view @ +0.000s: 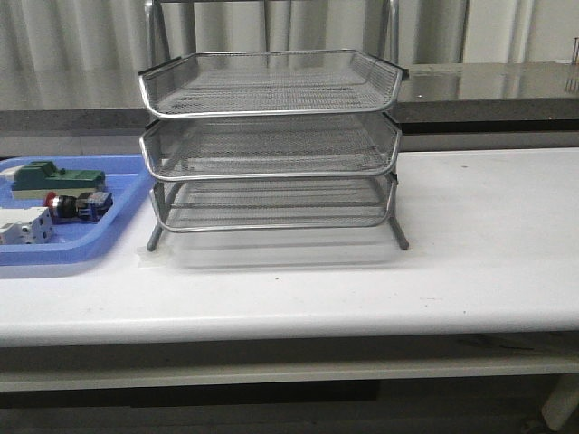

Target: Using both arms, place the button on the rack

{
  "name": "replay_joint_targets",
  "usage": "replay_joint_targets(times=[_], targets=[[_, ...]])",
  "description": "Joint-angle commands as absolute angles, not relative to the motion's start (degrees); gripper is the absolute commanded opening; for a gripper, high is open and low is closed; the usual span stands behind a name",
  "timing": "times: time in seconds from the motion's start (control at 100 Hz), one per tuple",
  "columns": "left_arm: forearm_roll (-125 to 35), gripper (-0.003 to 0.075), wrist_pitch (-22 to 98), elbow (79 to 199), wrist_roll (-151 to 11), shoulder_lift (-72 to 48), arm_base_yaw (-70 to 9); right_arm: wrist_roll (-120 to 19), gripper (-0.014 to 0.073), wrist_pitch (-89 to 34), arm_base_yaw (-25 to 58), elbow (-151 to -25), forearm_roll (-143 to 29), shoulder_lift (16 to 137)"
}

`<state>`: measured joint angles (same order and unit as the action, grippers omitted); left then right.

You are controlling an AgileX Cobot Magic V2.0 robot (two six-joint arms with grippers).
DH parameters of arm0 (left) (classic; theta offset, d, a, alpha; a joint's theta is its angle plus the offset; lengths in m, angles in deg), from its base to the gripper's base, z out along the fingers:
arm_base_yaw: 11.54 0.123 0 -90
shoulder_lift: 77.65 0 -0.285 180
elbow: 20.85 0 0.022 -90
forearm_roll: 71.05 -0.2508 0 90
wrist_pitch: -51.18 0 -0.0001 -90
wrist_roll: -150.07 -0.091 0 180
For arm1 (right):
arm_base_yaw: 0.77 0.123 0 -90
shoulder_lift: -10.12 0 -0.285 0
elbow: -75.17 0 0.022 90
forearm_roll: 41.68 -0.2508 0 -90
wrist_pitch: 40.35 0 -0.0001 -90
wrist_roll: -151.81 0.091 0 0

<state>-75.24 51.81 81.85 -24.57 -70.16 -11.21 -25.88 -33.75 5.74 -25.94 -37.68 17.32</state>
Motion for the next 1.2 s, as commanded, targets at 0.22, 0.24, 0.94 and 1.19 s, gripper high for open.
replay_joint_targets(times=[0.22, 0.24, 0.94, 1.19], targets=[[-74.9, 0.0004, 56.4, 79.2, -24.1, -72.1, -11.3, -26.2, -0.0057, -38.4, 5.4, -26.9, -37.8, 16.2], [-74.9, 0.0004, 56.4, 79.2, -24.1, -72.1, -11.3, -26.2, -0.0057, -38.4, 5.4, -26.9, -37.8, 16.2], [-74.9, 0.0004, 56.4, 79.2, -24.1, -72.1, -11.3, -26.2, -0.0057, -45.3, 5.4, -27.4, -37.8, 16.2], [-74.9, 0.0004, 56.4, 79.2, -24.1, -72.1, -11.3, -26.2, -0.0057, -39.7, 5.4, -37.4, -37.9, 20.6]])
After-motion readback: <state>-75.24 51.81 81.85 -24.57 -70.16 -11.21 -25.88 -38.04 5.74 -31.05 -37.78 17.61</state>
